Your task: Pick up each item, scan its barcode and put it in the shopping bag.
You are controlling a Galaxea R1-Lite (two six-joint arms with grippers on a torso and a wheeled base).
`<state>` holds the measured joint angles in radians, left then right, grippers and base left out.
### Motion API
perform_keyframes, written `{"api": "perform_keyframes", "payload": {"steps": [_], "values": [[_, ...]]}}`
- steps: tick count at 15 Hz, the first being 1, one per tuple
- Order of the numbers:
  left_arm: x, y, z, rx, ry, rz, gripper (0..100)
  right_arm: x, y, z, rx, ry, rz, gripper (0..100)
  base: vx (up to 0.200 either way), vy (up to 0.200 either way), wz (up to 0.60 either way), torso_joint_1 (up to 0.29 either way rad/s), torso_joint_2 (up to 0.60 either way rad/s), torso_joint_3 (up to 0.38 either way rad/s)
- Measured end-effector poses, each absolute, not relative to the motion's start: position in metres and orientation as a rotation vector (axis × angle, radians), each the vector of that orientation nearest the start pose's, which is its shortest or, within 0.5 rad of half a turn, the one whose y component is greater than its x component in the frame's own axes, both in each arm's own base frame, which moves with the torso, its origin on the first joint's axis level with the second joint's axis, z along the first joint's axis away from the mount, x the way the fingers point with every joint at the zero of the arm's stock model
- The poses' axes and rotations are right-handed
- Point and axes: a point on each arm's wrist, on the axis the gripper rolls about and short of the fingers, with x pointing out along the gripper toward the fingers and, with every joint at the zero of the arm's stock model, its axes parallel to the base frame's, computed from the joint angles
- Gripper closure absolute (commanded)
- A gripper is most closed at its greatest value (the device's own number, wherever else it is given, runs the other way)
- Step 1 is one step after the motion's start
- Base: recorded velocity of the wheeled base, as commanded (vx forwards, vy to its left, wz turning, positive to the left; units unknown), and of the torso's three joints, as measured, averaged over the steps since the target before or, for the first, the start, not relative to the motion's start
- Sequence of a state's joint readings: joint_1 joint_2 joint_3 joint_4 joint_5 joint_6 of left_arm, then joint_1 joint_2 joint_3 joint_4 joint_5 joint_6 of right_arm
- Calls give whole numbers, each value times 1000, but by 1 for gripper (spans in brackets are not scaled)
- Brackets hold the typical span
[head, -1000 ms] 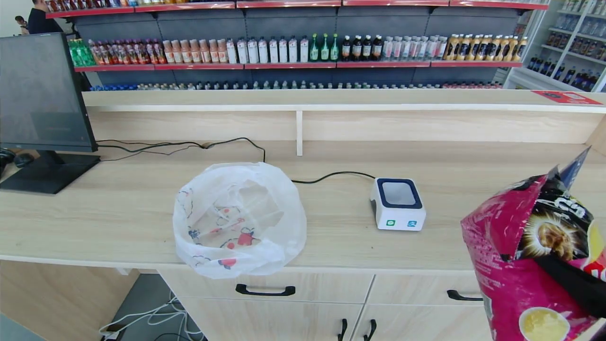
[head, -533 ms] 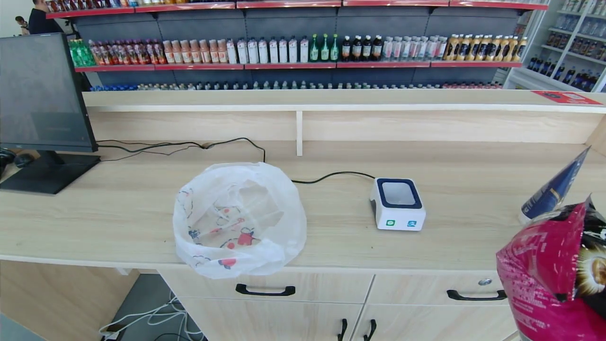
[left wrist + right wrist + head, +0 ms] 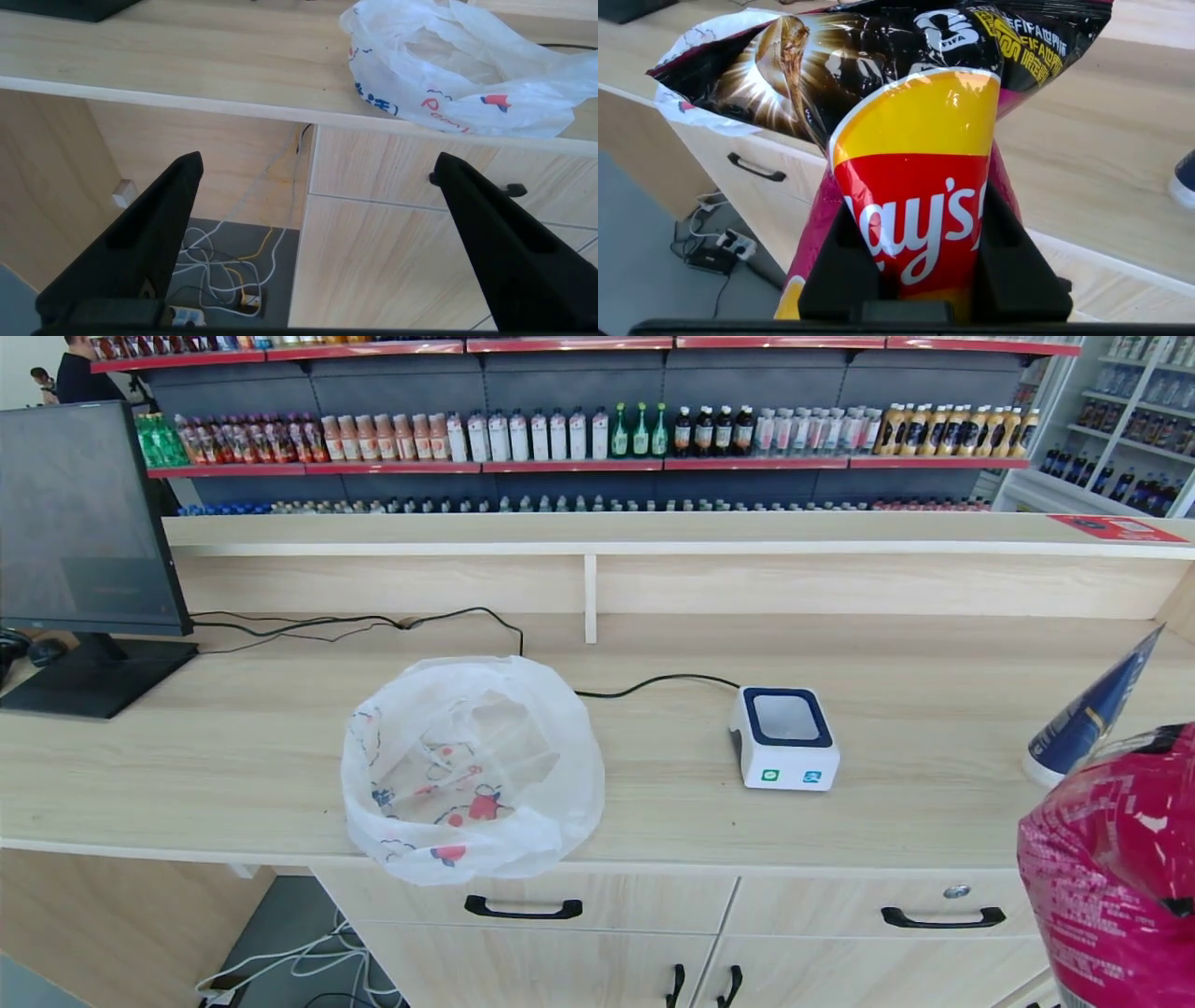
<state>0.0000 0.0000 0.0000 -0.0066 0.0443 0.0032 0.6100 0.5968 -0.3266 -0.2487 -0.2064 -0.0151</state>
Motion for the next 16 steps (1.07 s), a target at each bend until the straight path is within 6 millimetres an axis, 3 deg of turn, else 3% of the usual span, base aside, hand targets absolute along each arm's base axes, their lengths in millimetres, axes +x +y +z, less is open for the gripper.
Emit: {"api": "perform_keyframes", "payload": {"steps": [3, 8, 16], "values": [[-23, 1, 76, -2, -7, 44, 0, 38, 20, 192, -28, 22, 394, 100, -200, 0, 0, 4, 9, 2], [-23, 1, 76, 0, -8, 43, 0, 42, 22, 201, -59, 10, 360, 100, 0, 0, 0, 0, 0, 0], [-23, 1, 76, -10, -10, 46, 0, 46, 25, 199, -107, 24, 364, 100, 0, 200, 0, 2, 6, 2]]}}
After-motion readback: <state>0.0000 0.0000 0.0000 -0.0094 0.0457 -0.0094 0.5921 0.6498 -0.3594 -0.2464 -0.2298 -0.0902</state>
